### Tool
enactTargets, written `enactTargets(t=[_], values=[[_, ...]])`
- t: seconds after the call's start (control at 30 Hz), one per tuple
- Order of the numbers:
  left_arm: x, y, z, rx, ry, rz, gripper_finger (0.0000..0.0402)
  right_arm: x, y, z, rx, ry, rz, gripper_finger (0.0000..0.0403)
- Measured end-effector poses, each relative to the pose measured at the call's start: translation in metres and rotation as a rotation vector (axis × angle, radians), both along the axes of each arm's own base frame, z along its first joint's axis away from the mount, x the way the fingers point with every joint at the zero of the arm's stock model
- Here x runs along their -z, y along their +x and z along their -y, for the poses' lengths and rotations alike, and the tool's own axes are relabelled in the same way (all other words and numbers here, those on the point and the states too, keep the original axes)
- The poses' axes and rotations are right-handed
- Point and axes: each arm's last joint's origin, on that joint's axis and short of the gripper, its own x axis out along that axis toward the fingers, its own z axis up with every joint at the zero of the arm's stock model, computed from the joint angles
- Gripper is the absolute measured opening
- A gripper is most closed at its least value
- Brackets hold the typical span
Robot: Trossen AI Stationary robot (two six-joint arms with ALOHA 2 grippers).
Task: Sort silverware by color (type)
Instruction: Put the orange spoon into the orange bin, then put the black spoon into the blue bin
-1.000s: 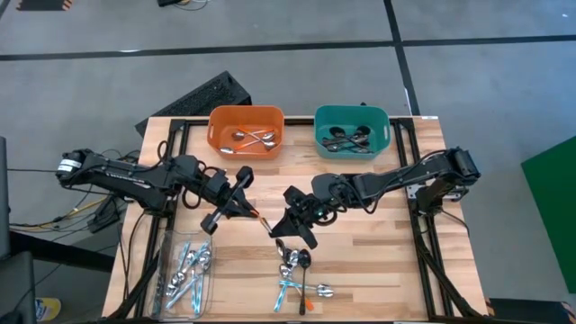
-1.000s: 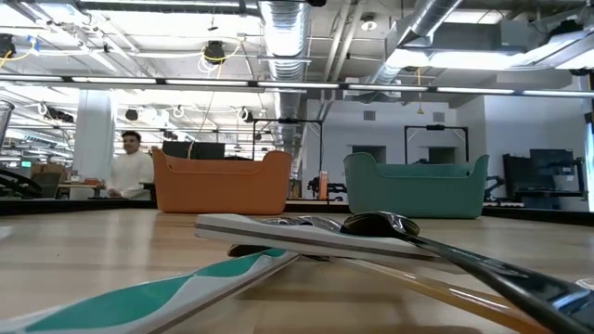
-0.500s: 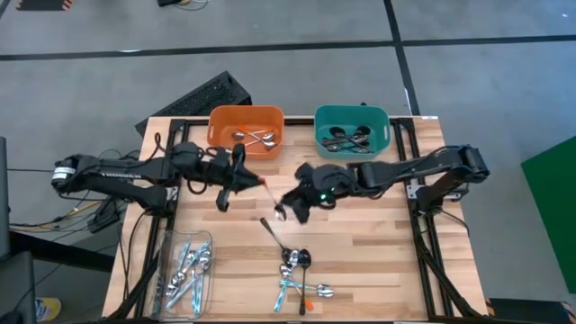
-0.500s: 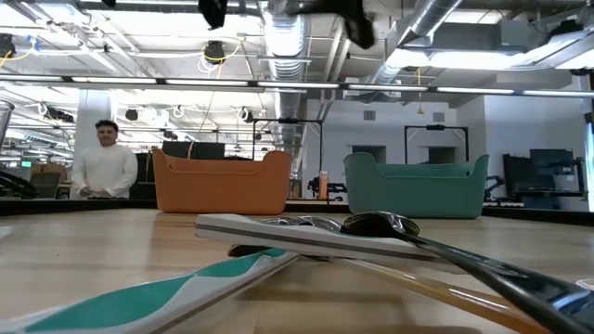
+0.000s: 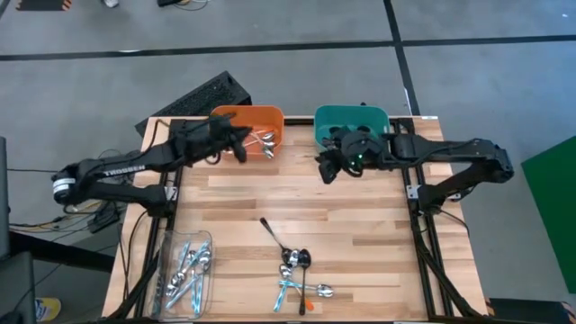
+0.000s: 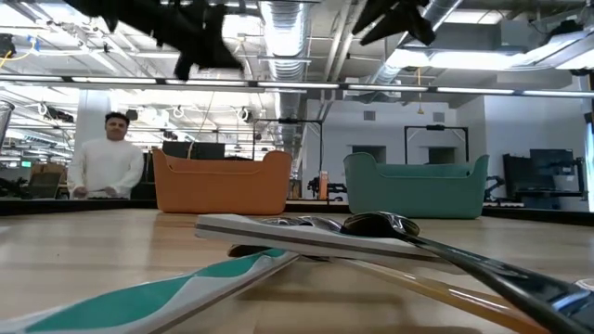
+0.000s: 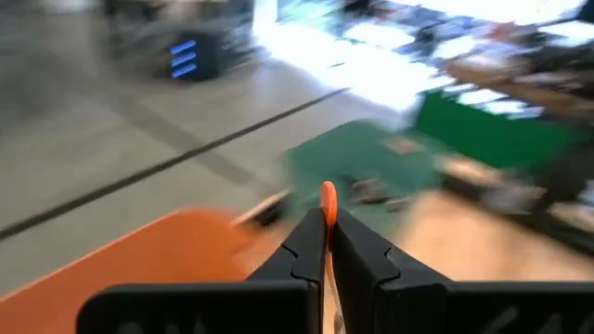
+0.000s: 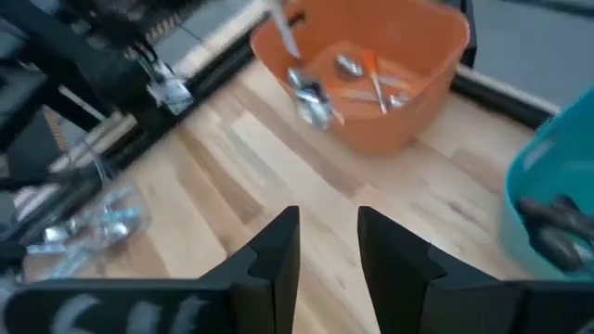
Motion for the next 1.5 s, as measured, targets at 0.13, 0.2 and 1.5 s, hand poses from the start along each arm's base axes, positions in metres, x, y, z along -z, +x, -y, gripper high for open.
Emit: enactTargets(t=[0.13, 0.2, 1.5], values=[[0.015, -0.007, -0.034, -0.248, -0.079, -0.036, 0.0, 0.004, 0.001, 0.005, 0.004, -0.016, -0.033, 0.0132], [0.021, -0.013, -0.051, -0.341, -0.14, 0.0, 0.0, 0.005, 0.005, 0.006, 0.003, -0.019, -0.036, 0.0132], [0.009, -0.061, -0.003, -0.07, -0.413, -0.085, 0.0128, 0.055, 0.038, -0.048, -0.021, 0.223, -0.138, 0.0134]])
